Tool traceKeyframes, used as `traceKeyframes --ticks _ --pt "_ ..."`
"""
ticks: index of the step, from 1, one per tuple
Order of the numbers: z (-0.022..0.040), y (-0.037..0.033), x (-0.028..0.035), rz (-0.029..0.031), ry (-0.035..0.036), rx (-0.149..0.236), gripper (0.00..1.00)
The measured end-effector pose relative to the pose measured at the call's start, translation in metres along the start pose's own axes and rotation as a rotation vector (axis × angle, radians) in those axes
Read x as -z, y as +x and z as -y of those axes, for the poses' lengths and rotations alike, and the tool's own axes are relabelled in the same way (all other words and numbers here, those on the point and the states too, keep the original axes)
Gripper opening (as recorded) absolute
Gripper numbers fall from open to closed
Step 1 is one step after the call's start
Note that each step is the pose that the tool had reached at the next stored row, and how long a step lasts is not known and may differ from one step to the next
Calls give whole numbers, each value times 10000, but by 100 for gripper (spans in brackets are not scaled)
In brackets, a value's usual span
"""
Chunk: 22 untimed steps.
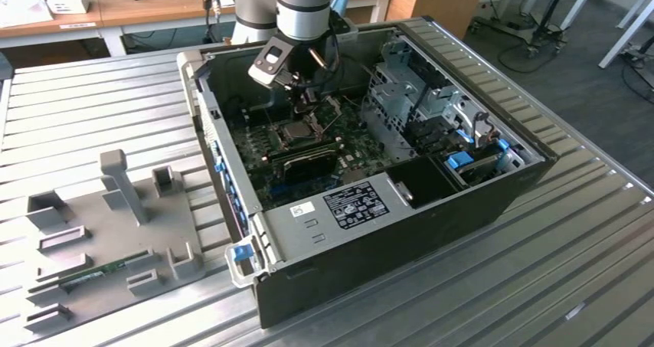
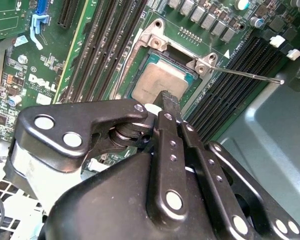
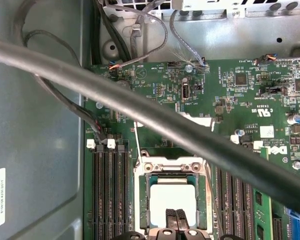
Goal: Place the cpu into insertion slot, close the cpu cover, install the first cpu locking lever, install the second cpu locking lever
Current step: 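Place the cpu into insertion slot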
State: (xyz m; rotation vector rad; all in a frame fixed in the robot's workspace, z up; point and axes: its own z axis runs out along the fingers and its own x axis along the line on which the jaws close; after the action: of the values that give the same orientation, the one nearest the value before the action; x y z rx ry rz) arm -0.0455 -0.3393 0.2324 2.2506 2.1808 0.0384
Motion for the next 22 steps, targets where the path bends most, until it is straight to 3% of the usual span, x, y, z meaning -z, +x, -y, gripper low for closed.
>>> traceKeyframes --ticks 22 --pt "0 0 0 5 166 -2 11"
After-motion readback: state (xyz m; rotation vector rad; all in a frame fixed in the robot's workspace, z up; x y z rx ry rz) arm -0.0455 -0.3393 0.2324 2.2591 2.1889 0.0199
